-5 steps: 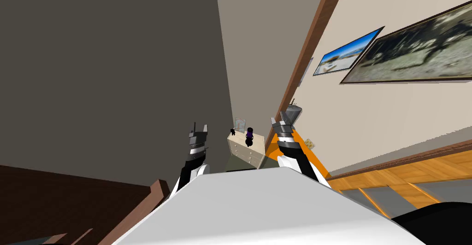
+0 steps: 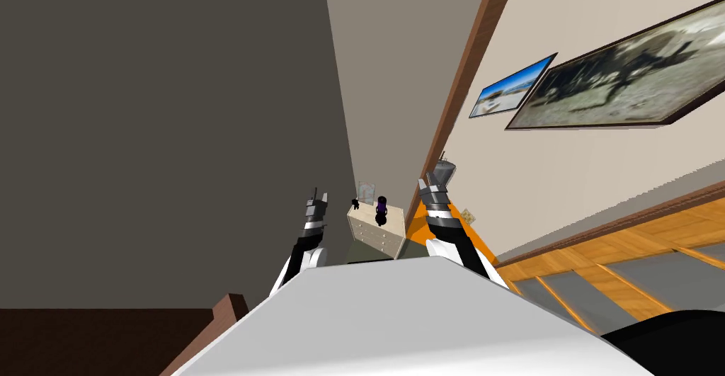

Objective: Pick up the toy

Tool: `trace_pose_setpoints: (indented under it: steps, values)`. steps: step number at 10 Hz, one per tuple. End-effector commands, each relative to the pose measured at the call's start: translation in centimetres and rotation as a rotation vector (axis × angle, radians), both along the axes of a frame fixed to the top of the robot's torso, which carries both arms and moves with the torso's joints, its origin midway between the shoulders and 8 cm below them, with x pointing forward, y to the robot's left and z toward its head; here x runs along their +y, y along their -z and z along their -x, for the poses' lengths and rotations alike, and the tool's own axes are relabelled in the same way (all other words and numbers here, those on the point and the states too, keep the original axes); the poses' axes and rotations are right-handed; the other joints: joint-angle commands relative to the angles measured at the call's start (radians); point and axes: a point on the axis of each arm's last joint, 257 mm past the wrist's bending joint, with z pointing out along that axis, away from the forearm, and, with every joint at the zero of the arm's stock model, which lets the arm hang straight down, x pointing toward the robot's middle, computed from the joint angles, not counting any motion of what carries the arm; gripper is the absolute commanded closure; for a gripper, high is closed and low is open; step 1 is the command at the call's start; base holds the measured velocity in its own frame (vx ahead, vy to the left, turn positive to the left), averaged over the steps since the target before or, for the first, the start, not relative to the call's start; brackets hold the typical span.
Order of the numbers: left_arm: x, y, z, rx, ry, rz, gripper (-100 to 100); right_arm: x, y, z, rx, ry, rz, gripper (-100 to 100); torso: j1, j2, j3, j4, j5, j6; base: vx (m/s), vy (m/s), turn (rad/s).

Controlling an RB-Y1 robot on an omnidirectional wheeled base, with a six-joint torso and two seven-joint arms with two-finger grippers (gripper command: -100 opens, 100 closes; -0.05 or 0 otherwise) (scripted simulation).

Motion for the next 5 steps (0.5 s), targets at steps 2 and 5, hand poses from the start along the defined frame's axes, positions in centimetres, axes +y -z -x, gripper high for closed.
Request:
trace_pose_setpoints:
  steps: [2, 5]
  values:
    - [-1.4, 2.8, -1.9, 0.086, 0.032, -0.023, -100, 0.0, 0.0, 0.0, 0.0, 0.0, 0.0, 0, 0.0, 0.0, 0.0, 0.0, 0.0, 0.0, 0.028, 0.018, -0.105]
    - [-3.4, 6.8, -4.4, 0.203, 0.073, -0.061, -100, 0.0, 0.0, 0.0, 0.0, 0.0, 0.0, 0, 0.001, 0.0, 0.0, 0.0, 0.0, 0.0, 0.035, 0.023, -0.119]
